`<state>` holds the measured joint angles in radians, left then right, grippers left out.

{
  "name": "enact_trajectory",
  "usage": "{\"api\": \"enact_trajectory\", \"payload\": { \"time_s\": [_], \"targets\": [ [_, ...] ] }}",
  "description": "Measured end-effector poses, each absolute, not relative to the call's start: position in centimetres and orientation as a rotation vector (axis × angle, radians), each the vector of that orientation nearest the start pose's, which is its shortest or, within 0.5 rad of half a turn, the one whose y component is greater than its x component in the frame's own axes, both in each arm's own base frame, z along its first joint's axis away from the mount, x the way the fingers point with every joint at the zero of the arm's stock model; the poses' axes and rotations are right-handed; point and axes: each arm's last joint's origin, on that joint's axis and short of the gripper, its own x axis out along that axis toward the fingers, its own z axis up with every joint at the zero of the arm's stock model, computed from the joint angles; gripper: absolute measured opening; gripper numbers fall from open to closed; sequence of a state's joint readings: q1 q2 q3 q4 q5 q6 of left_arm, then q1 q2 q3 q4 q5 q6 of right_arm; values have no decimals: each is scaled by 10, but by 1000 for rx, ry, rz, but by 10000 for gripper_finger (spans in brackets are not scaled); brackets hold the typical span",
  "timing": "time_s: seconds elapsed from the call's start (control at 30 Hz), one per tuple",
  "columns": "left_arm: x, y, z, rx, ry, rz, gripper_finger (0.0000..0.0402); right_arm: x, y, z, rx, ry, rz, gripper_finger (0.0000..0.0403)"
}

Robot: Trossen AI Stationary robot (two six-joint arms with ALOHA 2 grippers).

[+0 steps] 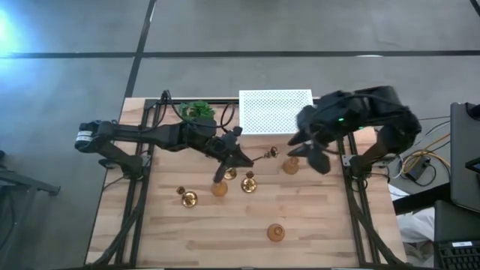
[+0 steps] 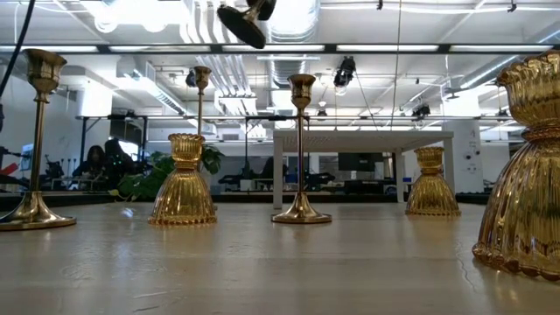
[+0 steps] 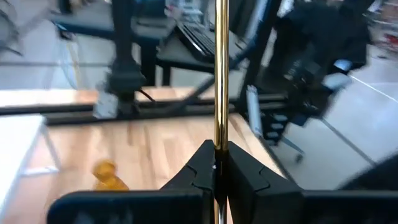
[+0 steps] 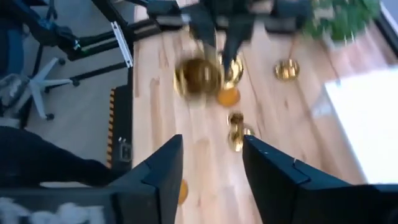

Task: Pick & Place candle stick holders
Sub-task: Put the bottom right gold candle holder on the shelf

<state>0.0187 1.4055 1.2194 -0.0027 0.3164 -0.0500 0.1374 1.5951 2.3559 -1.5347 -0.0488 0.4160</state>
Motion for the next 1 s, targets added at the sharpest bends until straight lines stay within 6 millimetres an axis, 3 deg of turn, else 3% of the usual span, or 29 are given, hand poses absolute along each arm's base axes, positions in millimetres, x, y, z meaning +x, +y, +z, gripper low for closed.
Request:
{"api": "enact_trajectory", "payload": {
  "time_s": [0.23,0.4,0.53,0.73,0.9,1.0],
  "targets": [
    [324,23,392,33,25,-66,20,200,39,512,413,806,-63,162],
    [323,58,422,103,-56,55,20,185,48,495,374,856,-122,139],
    [321,93,433,136,-83,163,20,175,54,475,392,926,-144,116],
    [335,138,426,137,-105,261,20,155,55,442,393,992,-237,62],
    [356,160,410,119,-187,282,20,142,52,415,424,963,-295,15],
    [365,169,399,114,-197,312,20,133,50,401,442,889,-288,9]
  ]
}}
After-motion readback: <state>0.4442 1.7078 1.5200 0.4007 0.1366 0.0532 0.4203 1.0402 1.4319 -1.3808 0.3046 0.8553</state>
